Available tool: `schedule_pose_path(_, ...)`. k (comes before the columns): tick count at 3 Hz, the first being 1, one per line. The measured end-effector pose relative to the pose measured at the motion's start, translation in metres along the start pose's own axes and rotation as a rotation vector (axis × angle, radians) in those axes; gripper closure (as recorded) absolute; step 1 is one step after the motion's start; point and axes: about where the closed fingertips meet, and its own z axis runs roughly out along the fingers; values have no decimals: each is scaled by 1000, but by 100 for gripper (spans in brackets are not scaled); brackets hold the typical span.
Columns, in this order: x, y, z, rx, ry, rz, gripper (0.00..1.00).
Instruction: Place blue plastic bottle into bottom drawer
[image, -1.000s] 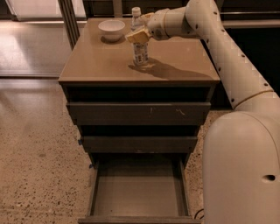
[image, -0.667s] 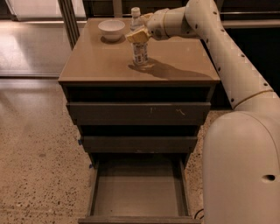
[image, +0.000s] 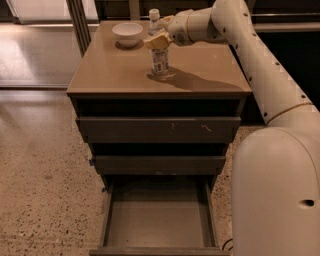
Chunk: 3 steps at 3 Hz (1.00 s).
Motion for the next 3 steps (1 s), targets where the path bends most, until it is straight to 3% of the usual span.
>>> schedule_pose_path(2,-76,6,-35,4,-118,-110,100)
schedule_pose_path(3,-121,16,-71,19,-200,-157,100)
